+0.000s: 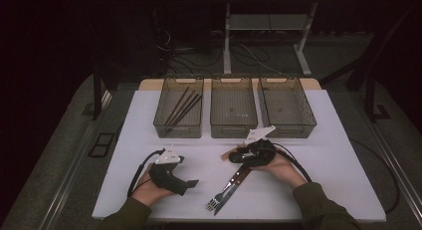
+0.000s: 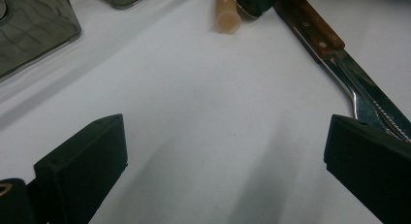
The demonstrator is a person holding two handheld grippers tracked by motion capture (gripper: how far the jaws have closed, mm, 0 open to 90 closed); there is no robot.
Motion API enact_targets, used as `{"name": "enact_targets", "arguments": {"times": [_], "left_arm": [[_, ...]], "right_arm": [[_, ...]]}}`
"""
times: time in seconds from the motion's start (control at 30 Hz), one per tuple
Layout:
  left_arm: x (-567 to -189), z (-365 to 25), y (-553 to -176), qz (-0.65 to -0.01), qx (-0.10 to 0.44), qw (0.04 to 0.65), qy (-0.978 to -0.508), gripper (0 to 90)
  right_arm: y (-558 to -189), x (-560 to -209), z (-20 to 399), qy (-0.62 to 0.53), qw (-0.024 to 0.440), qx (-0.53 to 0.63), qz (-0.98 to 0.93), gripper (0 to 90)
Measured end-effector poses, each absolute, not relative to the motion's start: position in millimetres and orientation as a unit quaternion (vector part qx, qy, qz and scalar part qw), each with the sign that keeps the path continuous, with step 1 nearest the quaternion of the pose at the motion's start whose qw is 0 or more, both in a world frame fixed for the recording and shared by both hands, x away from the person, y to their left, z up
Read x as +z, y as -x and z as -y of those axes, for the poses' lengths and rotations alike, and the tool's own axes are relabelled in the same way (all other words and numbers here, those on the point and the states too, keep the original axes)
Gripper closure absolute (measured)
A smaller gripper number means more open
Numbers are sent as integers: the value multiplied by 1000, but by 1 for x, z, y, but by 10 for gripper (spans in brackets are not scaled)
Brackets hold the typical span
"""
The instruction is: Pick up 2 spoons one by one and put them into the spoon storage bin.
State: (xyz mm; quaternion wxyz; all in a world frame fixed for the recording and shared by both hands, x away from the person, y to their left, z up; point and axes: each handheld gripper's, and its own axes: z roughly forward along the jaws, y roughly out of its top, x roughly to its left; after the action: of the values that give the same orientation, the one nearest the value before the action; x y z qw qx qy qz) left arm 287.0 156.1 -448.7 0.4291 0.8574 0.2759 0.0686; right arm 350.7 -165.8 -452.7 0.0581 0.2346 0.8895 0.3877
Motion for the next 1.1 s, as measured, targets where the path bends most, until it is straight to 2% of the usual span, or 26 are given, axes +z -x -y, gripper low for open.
{"name": "enact_targets", "arguments": {"times": [0.13, 0.5, 0.83, 1.1], "left_arm": [[-448, -156, -287, -274, 69, 428, -858, 9], [-448, -156, -287, -275, 69, 430, -857, 10], [-448, -156, -287, -273, 70, 429, -858, 9], [-448, -156, -287, -273, 70, 431, -857, 10]], "right_arm": [[-349, -452, 165, -220, 62, 384, -895, 625], [-347, -447, 169, -183, 94, 374, -904, 769], [-346, -441, 176, -158, 85, 384, -906, 863], [-346, -438, 179, -147, 79, 393, -904, 884]]}}
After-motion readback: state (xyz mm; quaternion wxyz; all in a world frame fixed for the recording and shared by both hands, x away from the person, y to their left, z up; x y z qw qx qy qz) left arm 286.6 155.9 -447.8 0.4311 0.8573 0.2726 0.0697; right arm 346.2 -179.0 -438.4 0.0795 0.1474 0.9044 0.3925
